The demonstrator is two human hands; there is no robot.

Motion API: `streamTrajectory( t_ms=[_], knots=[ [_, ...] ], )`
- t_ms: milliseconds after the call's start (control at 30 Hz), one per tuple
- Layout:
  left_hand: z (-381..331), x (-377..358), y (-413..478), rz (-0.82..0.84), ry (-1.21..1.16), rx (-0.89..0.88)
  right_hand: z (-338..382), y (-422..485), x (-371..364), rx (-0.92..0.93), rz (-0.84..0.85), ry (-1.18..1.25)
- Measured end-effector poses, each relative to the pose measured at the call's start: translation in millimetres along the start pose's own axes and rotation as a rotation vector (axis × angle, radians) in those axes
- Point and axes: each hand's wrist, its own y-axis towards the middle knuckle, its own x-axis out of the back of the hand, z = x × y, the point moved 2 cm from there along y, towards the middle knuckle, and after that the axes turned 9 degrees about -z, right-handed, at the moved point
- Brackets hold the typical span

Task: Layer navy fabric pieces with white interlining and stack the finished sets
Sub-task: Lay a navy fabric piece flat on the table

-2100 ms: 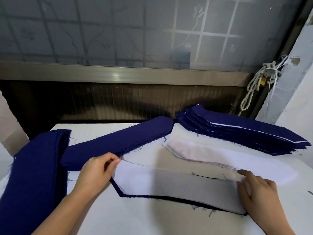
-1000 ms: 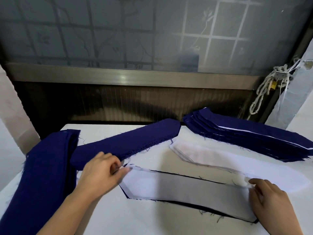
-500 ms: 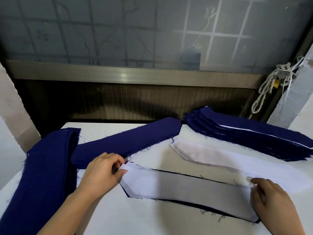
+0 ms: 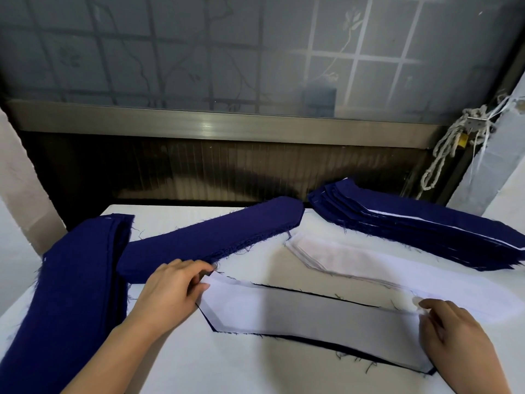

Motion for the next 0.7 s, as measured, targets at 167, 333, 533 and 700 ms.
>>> streamTrajectory(
  t_ms=[167,333,533,700],
  knots=[
    [-2,2,2,-0.055,0.018,-0.008,3,0,0,0.005,-0.004,-0.001],
    [-8,8,4,-0.179,-0.073,-0.025,6,0,7,-0.006,-0.038,-0.007],
    [-11,-1,4,-0.172,-0.046,0.042,8,0,12,-0.082,-0.060,-0.030],
    [-8,-9,7,-0.105,0.048,0.024,6,-2,12,-0.135,-0.045,-0.038]
  ],
)
